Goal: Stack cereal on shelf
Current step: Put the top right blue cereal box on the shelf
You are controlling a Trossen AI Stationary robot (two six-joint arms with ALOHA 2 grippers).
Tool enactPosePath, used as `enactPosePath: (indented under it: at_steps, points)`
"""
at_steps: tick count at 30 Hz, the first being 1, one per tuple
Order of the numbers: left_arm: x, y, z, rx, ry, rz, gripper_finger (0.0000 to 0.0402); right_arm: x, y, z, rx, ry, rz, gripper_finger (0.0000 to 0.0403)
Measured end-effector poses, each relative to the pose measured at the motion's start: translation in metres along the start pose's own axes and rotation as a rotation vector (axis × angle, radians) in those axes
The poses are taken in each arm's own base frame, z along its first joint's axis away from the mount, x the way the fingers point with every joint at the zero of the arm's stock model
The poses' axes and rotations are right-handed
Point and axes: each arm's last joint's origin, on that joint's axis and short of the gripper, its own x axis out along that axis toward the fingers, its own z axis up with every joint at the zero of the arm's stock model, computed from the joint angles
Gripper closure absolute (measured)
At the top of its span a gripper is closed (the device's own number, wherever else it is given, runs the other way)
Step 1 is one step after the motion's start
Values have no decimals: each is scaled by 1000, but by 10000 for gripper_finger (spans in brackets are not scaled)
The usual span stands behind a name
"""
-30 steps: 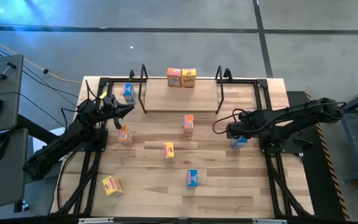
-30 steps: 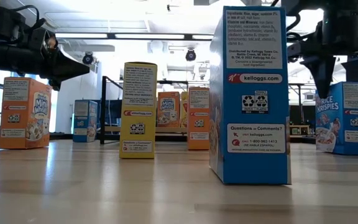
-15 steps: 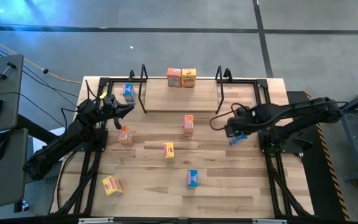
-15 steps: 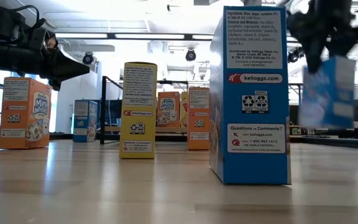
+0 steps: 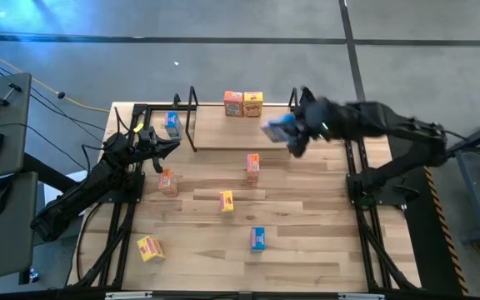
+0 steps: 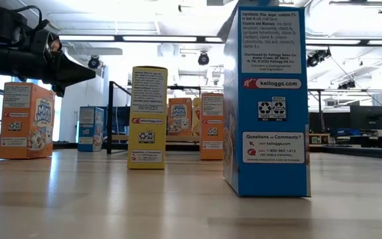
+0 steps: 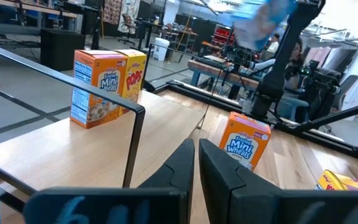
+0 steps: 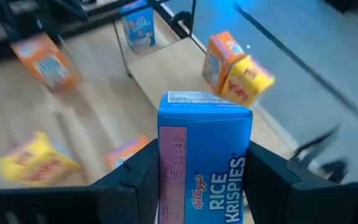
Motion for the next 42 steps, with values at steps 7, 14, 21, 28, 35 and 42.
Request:
enactPosePath:
  at_steps: [7, 14, 21, 28, 35, 42]
  points:
    - [0, 0, 0, 9, 0, 0, 385, 78, -49, 41, -332, 193, 12, 235]
    - [0, 0, 0, 10, 0, 0, 385, 159, -105, 43, -499, 450, -17, 235]
    - [0, 0, 0, 12, 1, 0, 385, 213, -127, 31, -520, 558, 40, 235]
    - [0, 0, 0, 12, 1, 0, 385, 238, -125, 23, -526, 578, 104, 235]
    - [0, 0, 0, 10, 1, -1, 385, 242, -125, 23, -531, 573, 103, 235]
    - [0, 0, 0, -1, 1, -2, 385, 242, -126, 23, -531, 575, 96, 218]
